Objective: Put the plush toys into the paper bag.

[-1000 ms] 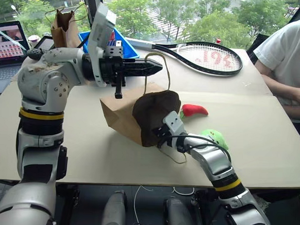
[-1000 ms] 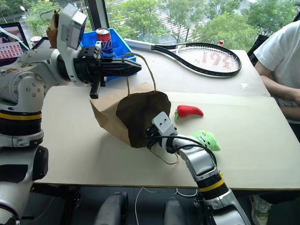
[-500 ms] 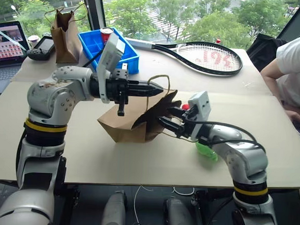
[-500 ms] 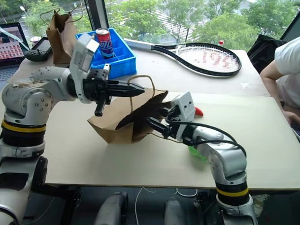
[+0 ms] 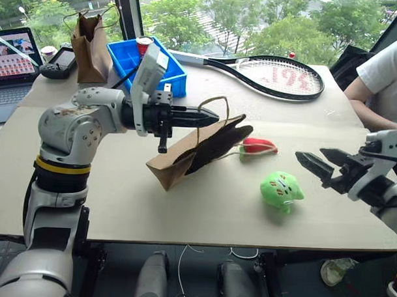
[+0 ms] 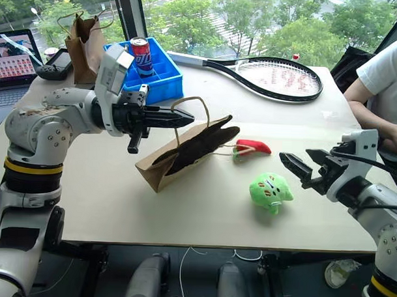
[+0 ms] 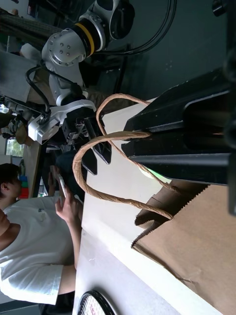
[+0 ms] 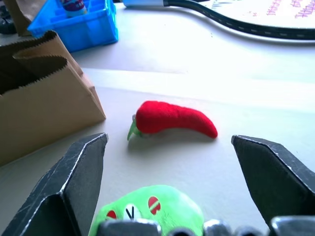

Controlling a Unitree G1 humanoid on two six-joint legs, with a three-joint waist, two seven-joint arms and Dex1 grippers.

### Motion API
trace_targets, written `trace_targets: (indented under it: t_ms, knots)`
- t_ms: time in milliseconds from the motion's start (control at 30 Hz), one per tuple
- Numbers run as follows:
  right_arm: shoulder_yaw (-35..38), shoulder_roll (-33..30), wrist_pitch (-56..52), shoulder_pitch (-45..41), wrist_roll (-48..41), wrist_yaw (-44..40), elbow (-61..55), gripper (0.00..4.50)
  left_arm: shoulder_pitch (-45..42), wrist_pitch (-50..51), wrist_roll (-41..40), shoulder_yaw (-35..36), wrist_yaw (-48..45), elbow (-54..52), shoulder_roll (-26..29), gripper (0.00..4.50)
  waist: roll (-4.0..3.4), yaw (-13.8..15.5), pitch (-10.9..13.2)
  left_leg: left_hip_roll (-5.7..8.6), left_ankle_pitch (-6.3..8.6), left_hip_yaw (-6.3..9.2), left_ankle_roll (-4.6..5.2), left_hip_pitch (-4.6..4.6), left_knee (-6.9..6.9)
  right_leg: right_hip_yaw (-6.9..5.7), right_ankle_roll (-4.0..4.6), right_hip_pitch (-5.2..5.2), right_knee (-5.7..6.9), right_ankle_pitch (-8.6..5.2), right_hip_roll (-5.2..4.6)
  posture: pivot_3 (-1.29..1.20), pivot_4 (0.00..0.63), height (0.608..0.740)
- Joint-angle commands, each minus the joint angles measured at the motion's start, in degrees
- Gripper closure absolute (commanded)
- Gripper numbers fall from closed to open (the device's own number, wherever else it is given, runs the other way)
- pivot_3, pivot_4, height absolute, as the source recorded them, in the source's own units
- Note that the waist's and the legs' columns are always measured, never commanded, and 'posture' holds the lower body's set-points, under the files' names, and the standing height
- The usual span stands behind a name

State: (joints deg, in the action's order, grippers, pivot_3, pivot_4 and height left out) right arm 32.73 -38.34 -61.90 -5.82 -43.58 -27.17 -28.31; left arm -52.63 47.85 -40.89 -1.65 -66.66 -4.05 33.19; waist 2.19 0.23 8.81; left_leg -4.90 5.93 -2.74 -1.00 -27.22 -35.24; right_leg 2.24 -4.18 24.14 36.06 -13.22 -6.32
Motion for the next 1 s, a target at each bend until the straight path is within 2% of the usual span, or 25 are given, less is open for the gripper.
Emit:
trace_targets:
  t_ms: [33, 167, 300, 467, 567, 633, 733, 767, 1000]
  knots:
    - [-3.17, -2.72, -0.32, 3.97, 1.70, 0.36, -3.71, 0.01, -3.22, -0.11, -0.99, 0.90, -0.15, 0.20, -0.29, 4.50, 0.00, 0.02, 0.00, 0.00, 0.00, 0.01, 0.00, 0.00, 0.00, 0.00, 0.00, 0.00, 0.00, -0.01, 0.00, 0.00, 0.150, 0.740]
    - [-7.10, -1.05, -1.61, 5.40, 0.67, 1.42, -3.79, 0.01, -4.42, -0.20, -1.17, 1.18, 0.15, 1.03, -0.98, 4.50, 0.00, -0.04, 0.00, 0.03, 0.00, 0.00, 0.00, 0.00, -0.01, 0.05, 0.00, -0.02, -0.02, -0.01, 0.00, 0.00, 0.150, 0.740]
    - [-13.34, -0.27, 2.45, 7.09, 7.44, 3.79, 0.87, 0.01, -5.78, 0.34, -2.09, 2.29, 1.21, 1.74, -2.21, 4.50, 0.00, 0.02, 0.00, 0.04, 0.00, 0.01, 0.00, 0.00, -0.02, 0.05, 0.00, -0.03, -0.04, -0.02, 0.00, 0.00, 0.150, 0.740]
    - [-14.45, -0.75, 7.06, 8.62, 10.44, 2.14, 3.18, 1.63, -5.76, 0.96, -3.12, 2.20, 1.39, 1.45, -2.83, 4.50, 0.00, 0.21, 0.00, 0.07, 0.00, 0.01, 0.00, -0.01, -0.03, 0.09, -0.01, -0.05, -0.07, -0.03, 0.00, 0.00, 0.150, 0.740]
    - [-11.44, -1.54, 8.13, 8.89, 9.57, 0.88, 2.63, 2.59, -5.16, 0.60, -2.94, 1.72, 1.00, 1.34, -2.84, 4.50, 0.00, 0.29, 0.00, 0.07, 0.00, 0.01, 0.00, -0.01, -0.03, 0.10, -0.02, -0.06, -0.07, -0.03, 0.00, 0.00, 0.150, 0.740]
    - [-8.34, -2.34, 8.44, 8.80, 8.31, -0.26, 2.02, 3.43, -5.25, -0.64, -1.78, 1.49, 0.30, 2.54, -2.34, 4.50, 0.00, 0.31, 0.00, 0.07, 0.00, 0.01, 0.00, -0.01, -0.03, 0.10, -0.02, -0.06, -0.07, -0.03, 0.00, 0.00, 0.150, 0.740]
    - [-4.16, -3.82, 8.29, 8.50, 6.81, -1.63, 0.97, 4.28, -6.91, -4.75, 1.96, 1.12, -2.00, 7.29, -0.07, 4.50, 0.00, 0.39, 0.00, 0.09, 0.00, 0.00, 0.00, -0.01, -0.03, 0.12, -0.02, -0.05, -0.06, -0.03, 0.00, 0.00, 0.150, 0.740]
    - [-3.35, -4.03, 8.15, 8.18, 6.29, -1.83, 0.80, 4.46, -8.26, -7.25, 4.02, 0.84, -3.23, 10.40, 1.14, 4.50, 0.00, 0.41, 0.00, 0.08, 0.00, 0.00, 0.00, -0.01, -0.03, 0.12, -0.02, -0.04, -0.06, -0.03, 0.00, 0.00, 0.150, 0.740]
    - [-2.38, -4.64, 7.09, 6.25, 4.29, -1.66, -0.54, 4.46, -16.77, -22.37, 14.81, -1.84, -13.79, 28.87, 6.66, 4.50, 0.00, 0.29, 0.00, 0.07, 0.00, 0.03, -0.01, -0.02, -0.02, 0.12, -0.01, -0.02, -0.11, -0.03, 0.05, 0.00, 0.150, 0.740]
